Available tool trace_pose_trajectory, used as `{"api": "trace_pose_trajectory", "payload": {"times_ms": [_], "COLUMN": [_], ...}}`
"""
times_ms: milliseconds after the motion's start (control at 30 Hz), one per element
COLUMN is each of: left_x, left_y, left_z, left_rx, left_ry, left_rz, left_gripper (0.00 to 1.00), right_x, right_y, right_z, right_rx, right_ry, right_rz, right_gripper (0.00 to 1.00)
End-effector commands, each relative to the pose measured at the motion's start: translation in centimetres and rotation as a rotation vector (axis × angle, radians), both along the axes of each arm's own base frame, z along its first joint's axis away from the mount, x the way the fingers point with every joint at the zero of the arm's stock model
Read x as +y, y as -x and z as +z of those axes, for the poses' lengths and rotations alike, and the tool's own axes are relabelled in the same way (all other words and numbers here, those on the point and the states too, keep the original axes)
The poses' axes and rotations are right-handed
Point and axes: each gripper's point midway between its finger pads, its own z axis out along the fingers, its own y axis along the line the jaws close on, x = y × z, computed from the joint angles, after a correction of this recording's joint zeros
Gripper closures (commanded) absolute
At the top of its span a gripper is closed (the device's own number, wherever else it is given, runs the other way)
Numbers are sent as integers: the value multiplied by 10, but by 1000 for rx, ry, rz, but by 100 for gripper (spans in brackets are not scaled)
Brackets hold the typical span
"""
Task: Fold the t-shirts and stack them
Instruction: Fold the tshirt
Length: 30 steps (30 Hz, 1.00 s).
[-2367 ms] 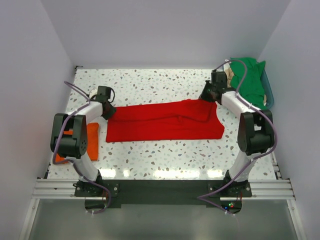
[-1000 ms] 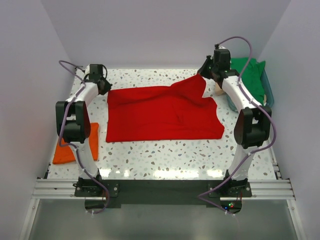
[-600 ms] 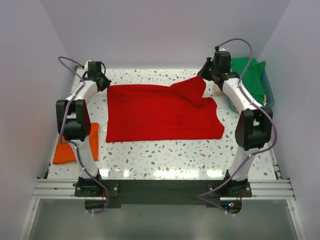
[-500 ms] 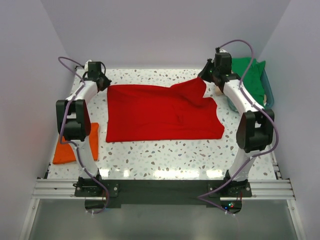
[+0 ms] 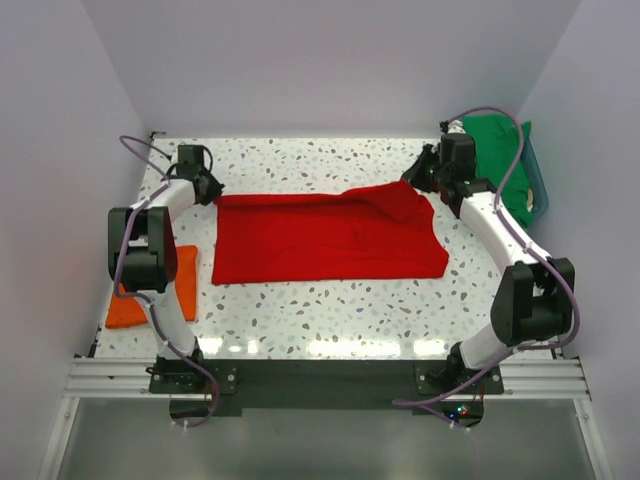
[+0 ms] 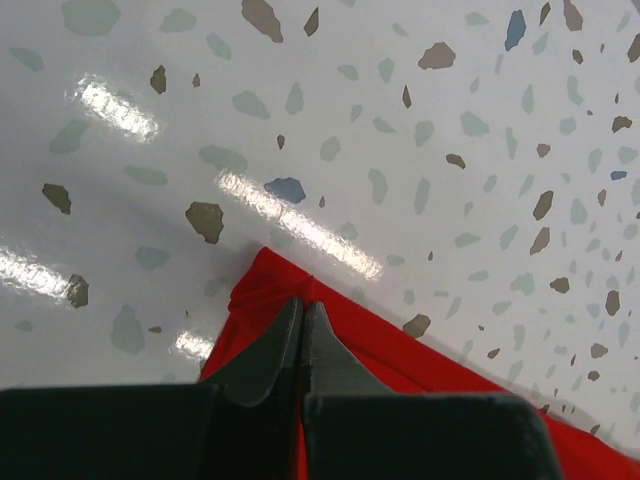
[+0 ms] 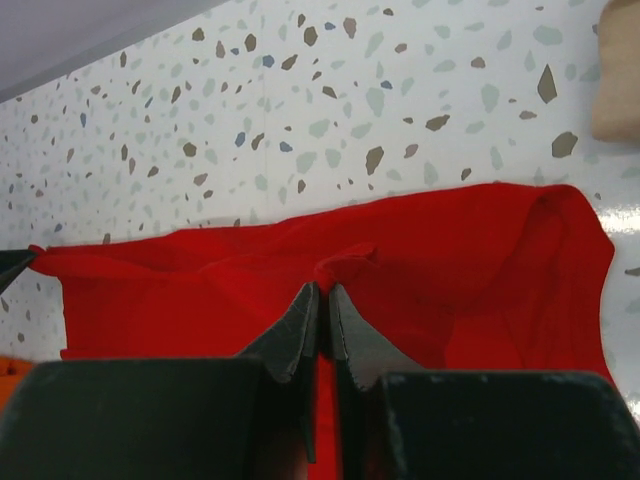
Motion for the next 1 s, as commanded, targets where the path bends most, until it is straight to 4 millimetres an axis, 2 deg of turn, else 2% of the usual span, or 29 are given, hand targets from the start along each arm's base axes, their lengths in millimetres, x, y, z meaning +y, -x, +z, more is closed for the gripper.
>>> {"api": "trace_pose_trajectory", "payload": {"times_ms": [0, 33, 67, 100, 167, 200, 367, 600, 800, 967], "left_x": [9, 9, 8, 8, 7, 5, 4, 0, -3, -3], "left_y": [-2, 0, 1, 6, 10, 15, 31, 56, 73, 80], "left_z": [38, 37, 42, 38, 43, 39, 42, 25, 12, 11], "left_rx": [-102, -100, -113, -101, -114, -104, -113, -87, -75, -82], "left_ry": [-3, -3, 2, 6, 11, 15, 28, 48, 67, 70], "left_rz": [39, 41, 42, 41, 47, 45, 51, 57, 62, 68], "left_gripper": [100, 100, 100, 100, 100, 100, 100, 100, 100, 100], "right_x": [4, 4, 3, 5, 5, 4, 2, -1, -2, -3], "right_y": [13, 19, 23, 27, 35, 39, 48, 59, 68, 75], "right_z": [22, 13, 15, 13, 4, 0, -10, -26, -49, -61], "right_rx": [-75, -56, -60, -55, -36, -31, -8, 21, 64, 87], "right_ry": [-39, -40, -42, -46, -45, -42, -35, -32, -28, -25], "right_rz": [23, 23, 24, 32, 32, 31, 26, 20, 17, 14], "right_gripper": [99, 99, 99, 99, 99, 99, 99, 99, 99, 100]}}
